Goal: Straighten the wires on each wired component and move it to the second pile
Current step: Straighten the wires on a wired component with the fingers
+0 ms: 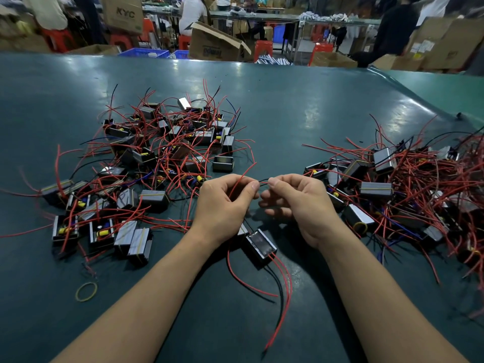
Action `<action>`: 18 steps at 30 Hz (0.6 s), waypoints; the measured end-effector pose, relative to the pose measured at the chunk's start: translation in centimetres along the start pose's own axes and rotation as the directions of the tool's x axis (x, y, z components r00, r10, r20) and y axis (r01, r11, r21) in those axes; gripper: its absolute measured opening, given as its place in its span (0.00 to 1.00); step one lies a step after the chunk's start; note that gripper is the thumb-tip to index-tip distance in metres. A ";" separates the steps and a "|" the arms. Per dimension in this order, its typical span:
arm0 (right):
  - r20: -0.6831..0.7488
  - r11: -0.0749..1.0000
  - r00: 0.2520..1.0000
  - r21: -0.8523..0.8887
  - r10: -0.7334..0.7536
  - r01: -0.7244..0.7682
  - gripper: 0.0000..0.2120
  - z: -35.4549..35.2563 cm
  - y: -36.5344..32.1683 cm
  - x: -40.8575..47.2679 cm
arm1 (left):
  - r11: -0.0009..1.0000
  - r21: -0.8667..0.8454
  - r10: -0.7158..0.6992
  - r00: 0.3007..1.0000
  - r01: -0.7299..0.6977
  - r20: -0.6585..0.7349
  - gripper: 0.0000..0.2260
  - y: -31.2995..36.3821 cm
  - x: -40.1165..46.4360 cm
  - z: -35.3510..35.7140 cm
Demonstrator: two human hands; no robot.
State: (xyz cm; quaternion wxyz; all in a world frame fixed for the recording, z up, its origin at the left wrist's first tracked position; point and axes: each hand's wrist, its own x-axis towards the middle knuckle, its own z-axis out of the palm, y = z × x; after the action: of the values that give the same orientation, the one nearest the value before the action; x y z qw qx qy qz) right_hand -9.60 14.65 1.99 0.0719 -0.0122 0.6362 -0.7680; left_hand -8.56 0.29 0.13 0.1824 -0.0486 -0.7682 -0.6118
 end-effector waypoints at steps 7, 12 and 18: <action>-0.025 0.999 1.000 0.033 0.002 -0.001 0.05 0.0 0.0 0.3 | 1.000 -0.010 -0.001 1.000 0.001 -0.003 0.04 0.0 0.2 -0.1; 0.013 1.000 1.000 0.026 0.005 -0.005 0.06 -0.1 0.0 0.3 | 0.998 -0.063 -0.028 1.000 0.028 0.001 0.05 0.0 0.3 -0.2; 0.014 1.000 1.000 0.020 -0.022 0.022 0.03 -0.2 0.4 0.5 | 0.998 -0.064 -0.025 0.999 0.022 -0.039 0.05 0.0 0.4 -0.2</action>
State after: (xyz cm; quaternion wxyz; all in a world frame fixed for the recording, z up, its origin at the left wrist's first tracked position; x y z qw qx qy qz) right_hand -10.04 14.72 1.50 0.0679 -0.0239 0.6279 -0.7749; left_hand -8.91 0.03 0.26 0.1890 -0.0332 -0.7449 -0.6390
